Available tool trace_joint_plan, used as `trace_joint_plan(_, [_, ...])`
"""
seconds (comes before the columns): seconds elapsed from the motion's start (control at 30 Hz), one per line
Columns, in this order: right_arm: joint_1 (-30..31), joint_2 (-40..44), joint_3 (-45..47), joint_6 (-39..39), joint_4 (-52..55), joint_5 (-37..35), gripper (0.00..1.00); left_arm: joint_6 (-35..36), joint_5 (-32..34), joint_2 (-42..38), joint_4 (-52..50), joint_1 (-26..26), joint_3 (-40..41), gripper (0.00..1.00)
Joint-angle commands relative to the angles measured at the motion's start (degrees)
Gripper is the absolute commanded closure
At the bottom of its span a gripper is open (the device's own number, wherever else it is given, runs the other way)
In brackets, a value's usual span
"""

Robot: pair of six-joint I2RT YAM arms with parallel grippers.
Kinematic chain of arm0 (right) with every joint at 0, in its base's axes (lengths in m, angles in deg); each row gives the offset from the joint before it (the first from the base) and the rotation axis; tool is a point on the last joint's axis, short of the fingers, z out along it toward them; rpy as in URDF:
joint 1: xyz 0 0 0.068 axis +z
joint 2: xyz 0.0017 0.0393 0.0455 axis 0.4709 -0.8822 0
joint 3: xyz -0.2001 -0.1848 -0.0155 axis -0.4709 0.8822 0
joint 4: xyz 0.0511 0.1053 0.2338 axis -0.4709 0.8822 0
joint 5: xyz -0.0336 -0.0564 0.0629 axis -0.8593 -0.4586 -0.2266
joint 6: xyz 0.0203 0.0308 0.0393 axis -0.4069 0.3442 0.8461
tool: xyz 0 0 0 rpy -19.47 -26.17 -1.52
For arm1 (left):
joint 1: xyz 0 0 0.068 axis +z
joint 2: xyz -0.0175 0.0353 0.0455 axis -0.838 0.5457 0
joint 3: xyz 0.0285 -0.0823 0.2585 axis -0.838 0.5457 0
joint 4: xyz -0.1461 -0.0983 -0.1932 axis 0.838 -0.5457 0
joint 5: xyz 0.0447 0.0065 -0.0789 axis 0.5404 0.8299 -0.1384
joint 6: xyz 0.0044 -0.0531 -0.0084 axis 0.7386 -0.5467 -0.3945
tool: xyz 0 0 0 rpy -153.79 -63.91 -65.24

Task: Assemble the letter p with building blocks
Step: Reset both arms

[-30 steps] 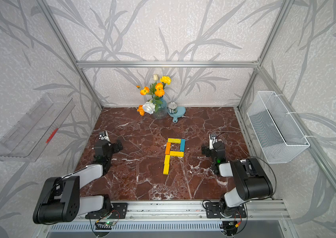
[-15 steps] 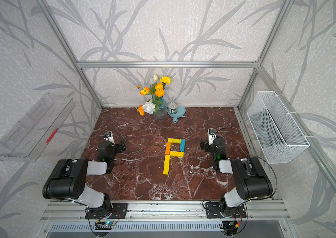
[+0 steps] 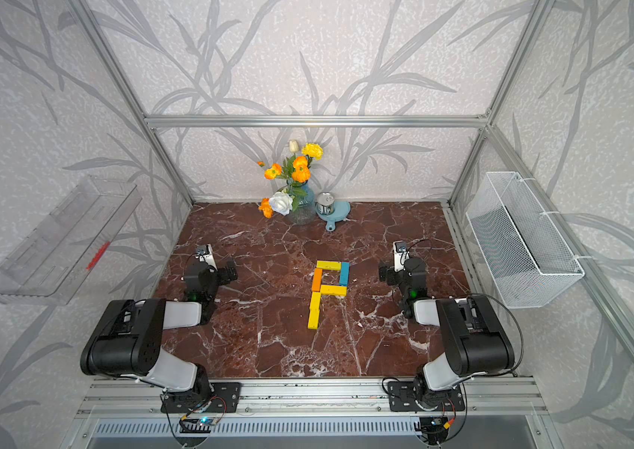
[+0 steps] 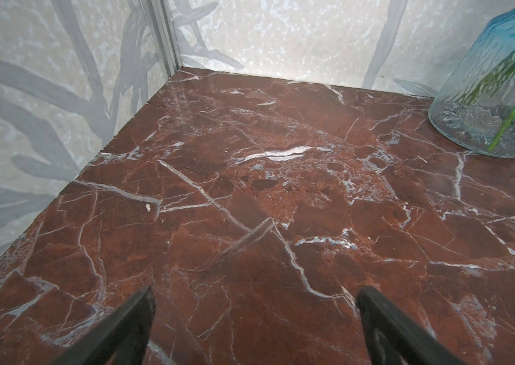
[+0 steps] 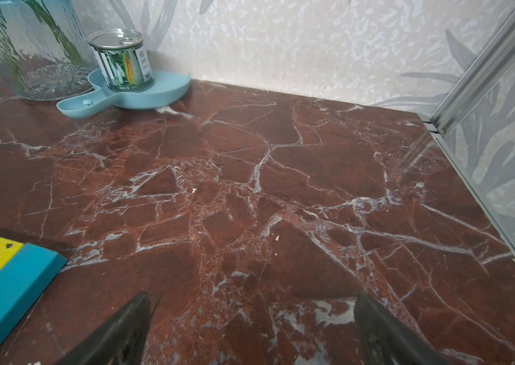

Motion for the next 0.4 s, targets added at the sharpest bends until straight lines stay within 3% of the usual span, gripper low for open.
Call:
trace_joint_plan(0.0, [-0.1,0.1,-0.5,0.1,0.7,0.5,0.01,1.1,-0.4,-0.6,-0.6,0.0,-1.0,0.0])
trace_joint_plan(0.37, [-0.1,0.1,-0.5,0.1,0.7,0.5,0.01,1.3,-0.2,-0.6,-0.8,-0.2,-1.1,0.0])
